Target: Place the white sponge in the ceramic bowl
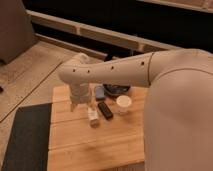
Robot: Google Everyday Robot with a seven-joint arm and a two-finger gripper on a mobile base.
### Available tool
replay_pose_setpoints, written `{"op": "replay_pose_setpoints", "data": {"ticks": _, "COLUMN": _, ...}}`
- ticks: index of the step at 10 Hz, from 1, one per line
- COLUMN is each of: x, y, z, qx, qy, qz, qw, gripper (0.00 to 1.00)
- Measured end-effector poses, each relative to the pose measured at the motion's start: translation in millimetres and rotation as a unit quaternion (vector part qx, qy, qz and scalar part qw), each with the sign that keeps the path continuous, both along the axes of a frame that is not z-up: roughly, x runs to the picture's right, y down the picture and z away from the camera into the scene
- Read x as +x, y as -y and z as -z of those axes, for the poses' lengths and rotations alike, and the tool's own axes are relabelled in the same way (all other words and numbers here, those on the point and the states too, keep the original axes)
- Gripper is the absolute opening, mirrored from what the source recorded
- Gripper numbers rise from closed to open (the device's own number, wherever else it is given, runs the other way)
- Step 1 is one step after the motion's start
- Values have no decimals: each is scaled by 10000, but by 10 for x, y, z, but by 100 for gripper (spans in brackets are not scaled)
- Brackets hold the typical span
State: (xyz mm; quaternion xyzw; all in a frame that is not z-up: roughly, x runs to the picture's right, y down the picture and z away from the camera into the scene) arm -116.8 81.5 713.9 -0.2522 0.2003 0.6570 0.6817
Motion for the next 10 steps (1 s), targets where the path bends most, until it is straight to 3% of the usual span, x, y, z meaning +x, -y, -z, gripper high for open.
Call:
{"op": "replay_pose_setpoints", "data": {"ticks": 4, "x": -62, "y": 487, "z": -370, "qx": 659, "qy": 352, "qz": -85, "qw": 9972, "gripper": 65}}
{"op": "replay_pose_setpoints", "data": {"ticks": 10, "x": -19, "y": 531, "z": -435, "qx": 727, "qy": 379, "qz": -80, "qw": 9966, "gripper": 65}}
